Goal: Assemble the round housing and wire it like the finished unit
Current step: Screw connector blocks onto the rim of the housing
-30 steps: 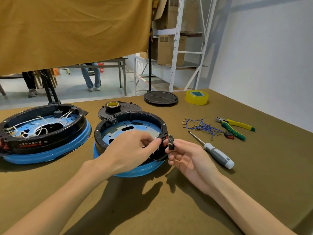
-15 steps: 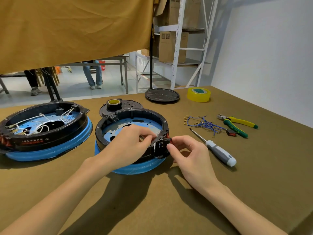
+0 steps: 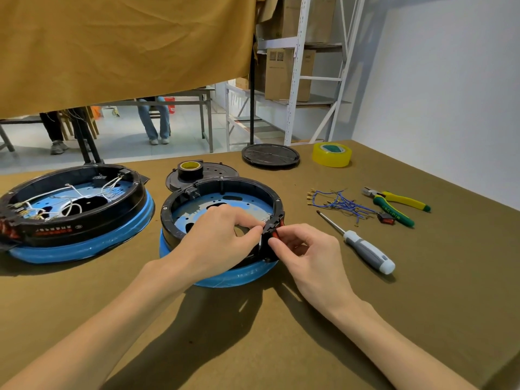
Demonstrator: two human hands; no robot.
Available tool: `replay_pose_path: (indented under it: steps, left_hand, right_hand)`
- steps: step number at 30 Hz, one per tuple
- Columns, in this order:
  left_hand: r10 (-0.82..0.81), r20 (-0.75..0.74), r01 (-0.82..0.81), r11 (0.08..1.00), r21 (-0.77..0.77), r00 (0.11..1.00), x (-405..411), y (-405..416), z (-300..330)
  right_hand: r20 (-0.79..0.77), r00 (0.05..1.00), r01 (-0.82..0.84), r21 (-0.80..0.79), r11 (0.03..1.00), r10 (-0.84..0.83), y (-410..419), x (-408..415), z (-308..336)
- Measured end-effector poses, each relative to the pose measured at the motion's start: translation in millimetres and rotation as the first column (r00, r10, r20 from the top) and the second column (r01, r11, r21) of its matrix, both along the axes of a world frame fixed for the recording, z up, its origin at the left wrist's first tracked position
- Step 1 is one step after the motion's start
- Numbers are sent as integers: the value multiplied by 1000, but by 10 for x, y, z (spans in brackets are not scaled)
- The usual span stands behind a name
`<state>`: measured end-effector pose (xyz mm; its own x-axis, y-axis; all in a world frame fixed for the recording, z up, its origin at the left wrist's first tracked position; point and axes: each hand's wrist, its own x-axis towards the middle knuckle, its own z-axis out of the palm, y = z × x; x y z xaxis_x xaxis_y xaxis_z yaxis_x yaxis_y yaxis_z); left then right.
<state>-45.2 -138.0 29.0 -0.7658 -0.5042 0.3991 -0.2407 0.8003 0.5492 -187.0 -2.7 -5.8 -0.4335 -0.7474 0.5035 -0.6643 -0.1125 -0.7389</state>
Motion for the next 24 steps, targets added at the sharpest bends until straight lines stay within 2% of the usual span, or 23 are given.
replay_pose_path:
  steps: [6,13,20,24]
  left_hand:
    - [6,-5,-6,1000,-14,1000,-5,15,-16]
    - [-14,-28,13,999,-37,1000,11,41,-17]
    - [24,-51,-27,997,-68,998,1,75,-23]
    - [66,-33,-68,995,-67,997,-30,86,-22]
  right_hand:
    - [27,1000,6,-41,999,-5,-21,13,-8]
    - [-44,999,-19,-41,999,17,-38,-1,-23]
    - [-13,1000,7,-45,999,-8,-49,14,-42]
    - [-126,992,-8,-26,1000,5,-31,24,-60]
